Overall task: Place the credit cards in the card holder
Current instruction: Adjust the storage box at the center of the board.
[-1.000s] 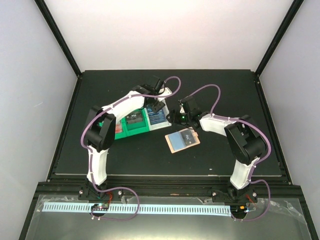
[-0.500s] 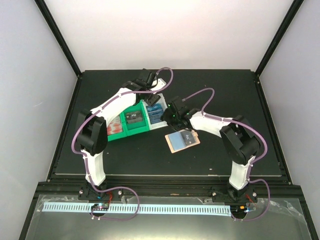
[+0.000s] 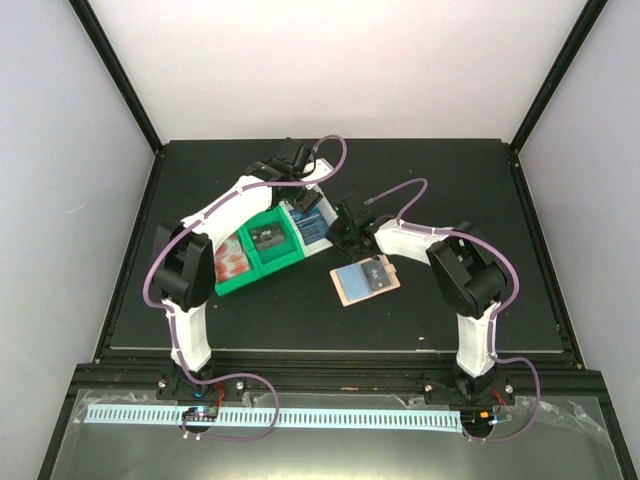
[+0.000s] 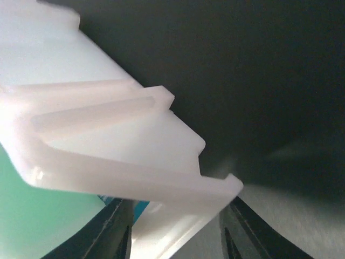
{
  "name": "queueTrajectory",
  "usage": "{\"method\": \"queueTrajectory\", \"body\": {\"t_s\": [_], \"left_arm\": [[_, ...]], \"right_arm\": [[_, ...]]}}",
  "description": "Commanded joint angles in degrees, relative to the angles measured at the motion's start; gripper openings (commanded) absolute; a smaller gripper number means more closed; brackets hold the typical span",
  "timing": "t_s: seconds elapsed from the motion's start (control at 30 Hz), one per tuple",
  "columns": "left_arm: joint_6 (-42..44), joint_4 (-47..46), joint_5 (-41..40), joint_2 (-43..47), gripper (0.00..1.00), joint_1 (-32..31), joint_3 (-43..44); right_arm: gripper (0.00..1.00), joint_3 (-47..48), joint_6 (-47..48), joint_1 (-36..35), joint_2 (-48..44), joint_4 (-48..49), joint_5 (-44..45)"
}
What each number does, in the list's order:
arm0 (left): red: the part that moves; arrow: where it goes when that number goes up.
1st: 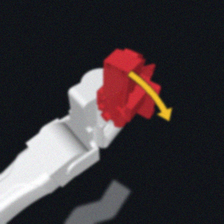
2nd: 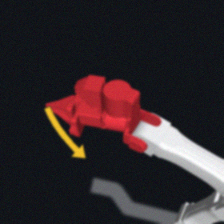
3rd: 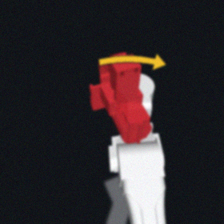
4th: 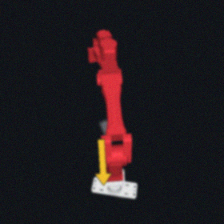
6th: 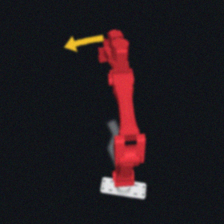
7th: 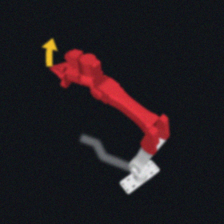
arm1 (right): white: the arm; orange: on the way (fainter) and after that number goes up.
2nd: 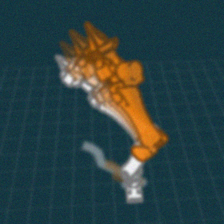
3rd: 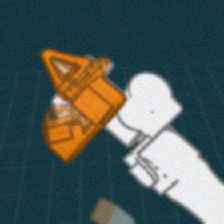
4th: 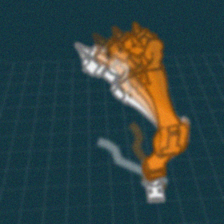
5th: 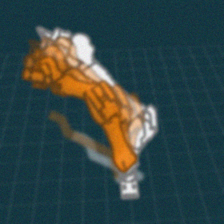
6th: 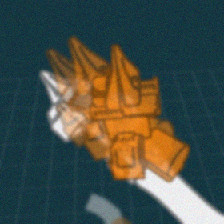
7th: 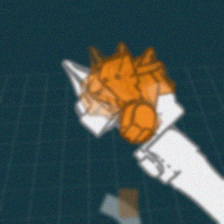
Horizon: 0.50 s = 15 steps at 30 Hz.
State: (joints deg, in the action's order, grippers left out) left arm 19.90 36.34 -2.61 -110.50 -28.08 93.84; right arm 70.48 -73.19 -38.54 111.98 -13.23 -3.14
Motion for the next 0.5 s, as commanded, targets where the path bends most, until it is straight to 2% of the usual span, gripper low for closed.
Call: {"method": "queueTrajectory", "body": {"t_s": [0.0,0.13,0.47], "left_arm": [[0.44,1.53,1.79,-1.68,0.64,0.08,2.31],[1.01,2.03,0.86,-3.68,0.64,-0.37,2.45],[-2.03,6.35,-5.11,-9.79,0.62,-0.57,4.36]], "right_arm": [[0.40,-2.72,6.13,0.79,1.87,2.03,-1.46],[0.37,-4.34,8.01,1.07,2.48,3.82,-4.94],[0.41,-6.57,7.07,1.02,1.39,5.23,-6.42]]}}
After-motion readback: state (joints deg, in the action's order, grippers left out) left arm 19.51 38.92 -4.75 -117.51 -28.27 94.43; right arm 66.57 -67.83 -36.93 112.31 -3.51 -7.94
